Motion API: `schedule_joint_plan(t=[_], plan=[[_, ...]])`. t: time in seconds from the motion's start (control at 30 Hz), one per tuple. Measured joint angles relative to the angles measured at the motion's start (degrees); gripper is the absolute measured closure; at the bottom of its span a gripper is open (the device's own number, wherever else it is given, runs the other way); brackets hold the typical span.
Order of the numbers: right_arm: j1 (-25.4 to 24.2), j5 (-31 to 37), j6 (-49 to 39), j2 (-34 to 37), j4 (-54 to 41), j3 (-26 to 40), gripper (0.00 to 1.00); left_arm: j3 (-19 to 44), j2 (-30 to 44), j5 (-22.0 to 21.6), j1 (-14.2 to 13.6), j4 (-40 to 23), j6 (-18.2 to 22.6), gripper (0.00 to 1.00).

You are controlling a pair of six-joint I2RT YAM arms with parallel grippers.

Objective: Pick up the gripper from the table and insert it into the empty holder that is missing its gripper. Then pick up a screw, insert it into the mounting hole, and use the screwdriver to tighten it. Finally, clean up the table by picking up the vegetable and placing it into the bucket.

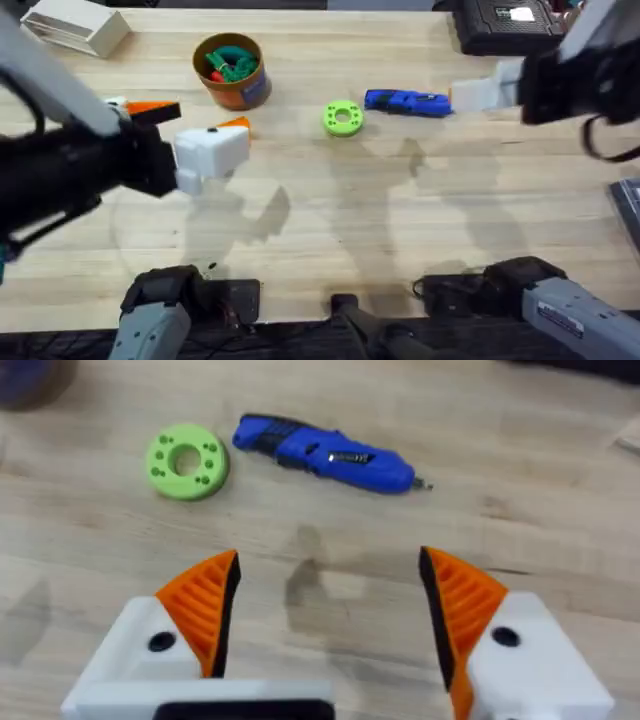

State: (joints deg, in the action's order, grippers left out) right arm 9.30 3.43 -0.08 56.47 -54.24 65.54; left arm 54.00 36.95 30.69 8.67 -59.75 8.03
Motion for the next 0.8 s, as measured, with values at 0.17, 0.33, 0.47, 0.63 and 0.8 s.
schedule_joint_plan(t=[0.17, 0.33, 0.47, 0.63, 0.8], plan=[[0.0, 0.02, 3.34, -4.63, 9.2, -12.05, 0.024, 3.83, 10.04, -3.78, 0.0, -3.79, -0.2, 0.015], [0.0, 0.21, 4.37, -5.09, 9.95, -12.79, 0.024, 5.72, 17.0, -11.94, -0.02, -10.16, -2.14, 0.015], [0.0, 0.2, 4.4, -5.09, 9.99, -12.79, 0.024, 7.67, 25.06, -21.08, -2.55, -11.12, -8.25, 0.016], [0.0, 0.21, 4.4, -5.11, 10.03, -12.79, 0.025, 7.67, 32.63, -24.57, -5.98, -7.74, -11.99, 0.015], [0.0, 0.21, 4.38, -5.09, 10.01, -12.79, 0.026, 7.67, 40.82, -25.71, -9.94, -3.54, -16.8, 0.015]])
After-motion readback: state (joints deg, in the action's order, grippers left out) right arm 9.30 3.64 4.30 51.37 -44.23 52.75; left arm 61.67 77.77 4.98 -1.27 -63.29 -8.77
